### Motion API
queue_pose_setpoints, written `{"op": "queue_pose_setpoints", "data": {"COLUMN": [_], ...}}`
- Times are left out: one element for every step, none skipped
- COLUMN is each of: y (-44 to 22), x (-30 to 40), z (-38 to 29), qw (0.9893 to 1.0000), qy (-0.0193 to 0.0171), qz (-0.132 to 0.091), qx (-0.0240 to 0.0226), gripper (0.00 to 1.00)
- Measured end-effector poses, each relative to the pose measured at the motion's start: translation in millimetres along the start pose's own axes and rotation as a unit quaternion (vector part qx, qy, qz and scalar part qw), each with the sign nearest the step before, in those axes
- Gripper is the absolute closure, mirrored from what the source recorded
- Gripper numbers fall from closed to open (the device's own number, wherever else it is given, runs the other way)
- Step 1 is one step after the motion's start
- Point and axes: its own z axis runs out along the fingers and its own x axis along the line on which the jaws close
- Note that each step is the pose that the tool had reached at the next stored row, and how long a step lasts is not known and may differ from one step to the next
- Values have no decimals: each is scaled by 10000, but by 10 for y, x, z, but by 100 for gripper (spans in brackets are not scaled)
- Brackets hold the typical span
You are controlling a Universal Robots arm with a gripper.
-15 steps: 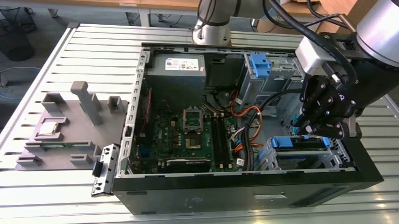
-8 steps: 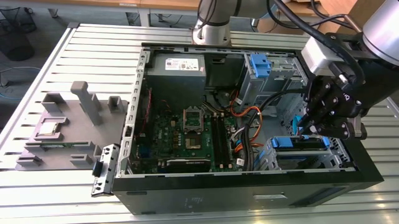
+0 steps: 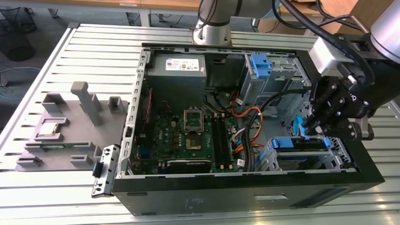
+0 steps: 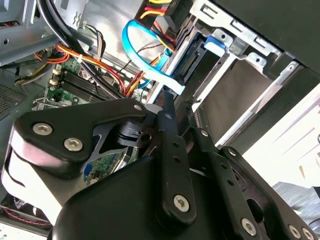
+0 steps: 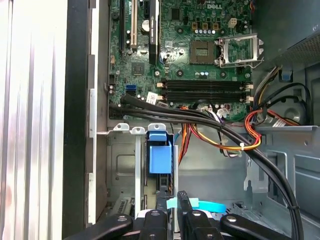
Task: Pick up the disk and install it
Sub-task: 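Insert the first disk wire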
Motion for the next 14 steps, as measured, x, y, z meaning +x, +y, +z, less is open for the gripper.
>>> {"op": "queue_pose_setpoints", "data": {"y": [-12,-25,-37,-49,-61,-75,-88,-102,-115,-128,-137,-141,-141,-141], "x": [0,0,0,-1,0,-1,-1,-1,-1,-2,-2,-3,-2,-2], "z": [-1,-1,-1,-2,-2,-3,-4,-4,-5,-6,-6,-6,-6,-6], "qw": [10000,10000,10000,10000,10000,10000,10000,10000,10000,10000,10000,10000,10000,10000], "qy": [0,0,0,0,0,-1,0,0,0,0,0,0,0,0], "qz": [0,0,0,0,0,0,0,0,0,0,0,0,0,0], "qx": [0,0,0,0,0,0,0,0,0,0,0,0,0,0], "gripper": [76,76,76,76,76,76,76,76,76,76,76,76,76,76]}}
